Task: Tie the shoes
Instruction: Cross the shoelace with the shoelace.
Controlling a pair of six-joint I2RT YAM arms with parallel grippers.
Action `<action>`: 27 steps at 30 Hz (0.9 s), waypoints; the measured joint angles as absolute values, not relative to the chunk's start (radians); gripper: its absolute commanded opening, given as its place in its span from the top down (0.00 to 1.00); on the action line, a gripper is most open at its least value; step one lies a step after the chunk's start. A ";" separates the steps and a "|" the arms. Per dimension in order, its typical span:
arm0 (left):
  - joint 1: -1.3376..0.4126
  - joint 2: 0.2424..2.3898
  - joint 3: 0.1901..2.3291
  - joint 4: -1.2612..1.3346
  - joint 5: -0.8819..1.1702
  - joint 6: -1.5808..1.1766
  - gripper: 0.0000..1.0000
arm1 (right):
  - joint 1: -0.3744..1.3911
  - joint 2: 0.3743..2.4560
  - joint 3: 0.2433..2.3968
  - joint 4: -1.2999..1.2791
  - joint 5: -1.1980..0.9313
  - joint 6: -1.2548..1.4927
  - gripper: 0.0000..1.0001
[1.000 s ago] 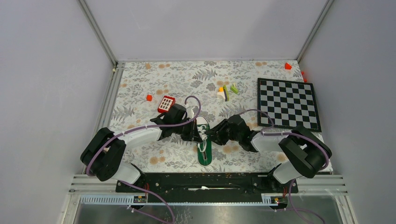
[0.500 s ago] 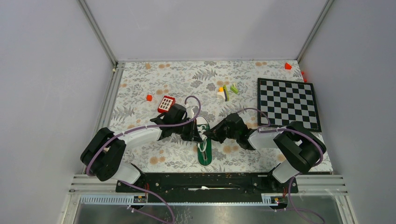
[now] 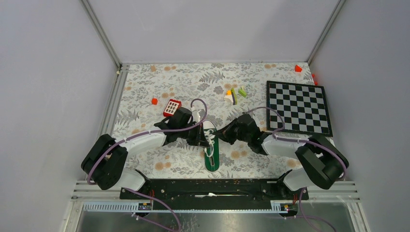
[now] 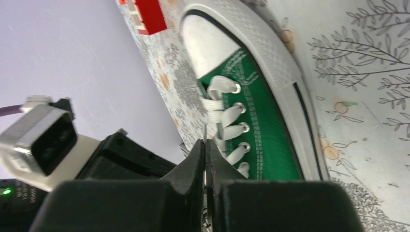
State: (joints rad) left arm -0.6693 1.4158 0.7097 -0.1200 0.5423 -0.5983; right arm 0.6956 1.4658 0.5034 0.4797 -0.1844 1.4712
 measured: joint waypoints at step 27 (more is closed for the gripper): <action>-0.503 1.101 0.702 -0.280 0.385 -0.796 0.37 | 0.687 1.167 0.603 0.129 0.064 1.210 1.00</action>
